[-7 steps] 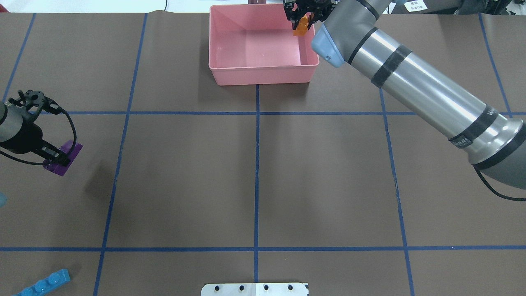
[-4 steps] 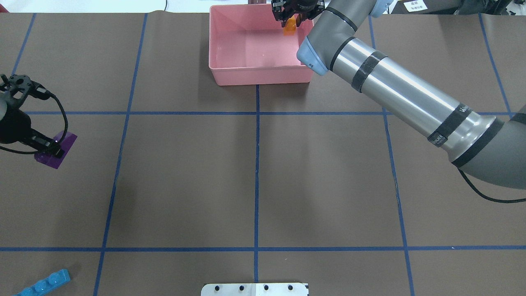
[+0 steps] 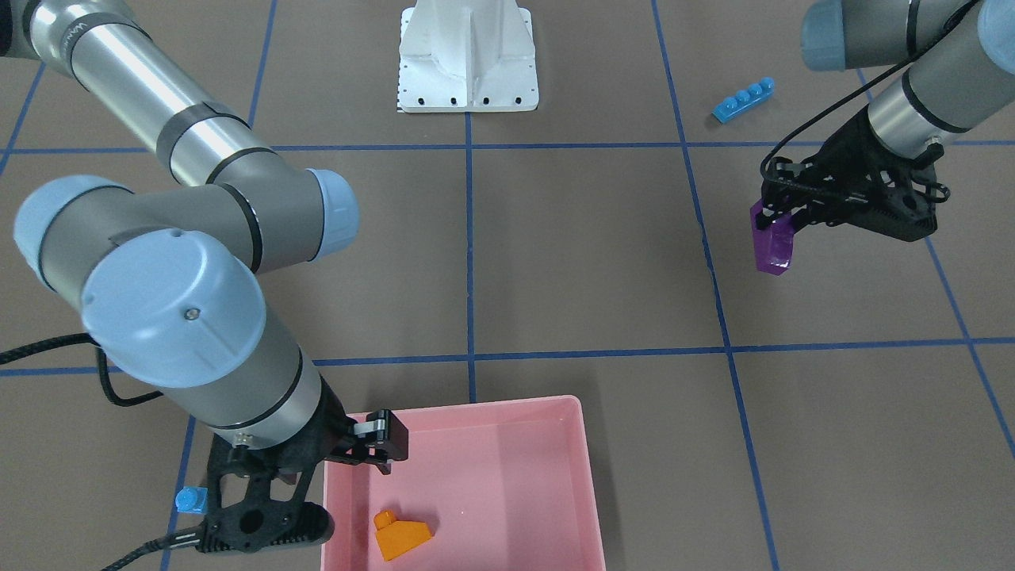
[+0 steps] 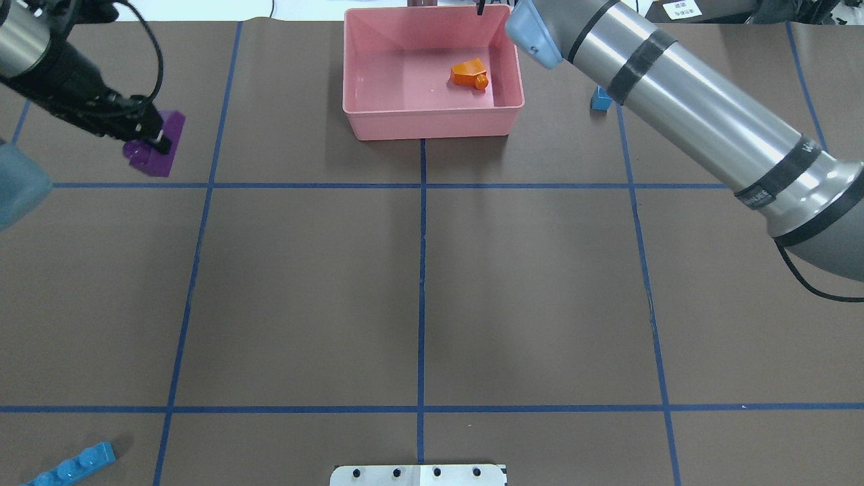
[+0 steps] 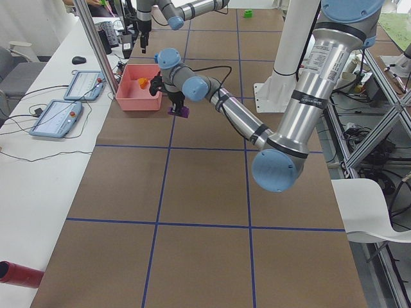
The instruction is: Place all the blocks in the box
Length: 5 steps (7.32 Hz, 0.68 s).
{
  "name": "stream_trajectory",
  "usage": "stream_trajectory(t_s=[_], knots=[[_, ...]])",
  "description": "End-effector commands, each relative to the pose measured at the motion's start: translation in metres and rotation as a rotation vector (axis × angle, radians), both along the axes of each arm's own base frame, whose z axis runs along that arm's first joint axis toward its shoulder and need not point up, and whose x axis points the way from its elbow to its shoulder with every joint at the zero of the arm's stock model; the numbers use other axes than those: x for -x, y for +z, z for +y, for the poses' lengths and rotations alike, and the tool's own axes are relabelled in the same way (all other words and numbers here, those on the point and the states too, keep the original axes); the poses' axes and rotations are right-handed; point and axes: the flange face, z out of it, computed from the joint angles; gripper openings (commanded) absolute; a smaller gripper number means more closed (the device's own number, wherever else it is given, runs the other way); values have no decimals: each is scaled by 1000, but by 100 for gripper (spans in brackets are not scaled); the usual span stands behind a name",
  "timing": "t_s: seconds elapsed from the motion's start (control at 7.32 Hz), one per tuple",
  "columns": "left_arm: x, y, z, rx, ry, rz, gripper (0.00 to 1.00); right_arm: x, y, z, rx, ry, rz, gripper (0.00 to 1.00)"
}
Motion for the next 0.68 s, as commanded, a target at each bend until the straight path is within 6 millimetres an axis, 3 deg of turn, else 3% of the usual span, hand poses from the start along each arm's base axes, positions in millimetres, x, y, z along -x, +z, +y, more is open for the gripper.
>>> stream_trajectory(t_s=[0.0, 0.14, 0.41, 0.55], knots=[[-44, -87, -56, 56, -59, 58, 0, -69, 94, -8, -84, -97, 75, 100], [-59, -98, -79, 40, -78, 88, 0, -83, 148, -5, -126, -102, 71, 100], [-100, -107, -144, 49, -167, 171, 0, -100, 208, 1, -198, -166, 103, 100], [-137, -117, -160, 38, -232, 168, 0, -103, 226, 4, -190, -165, 116, 100]])
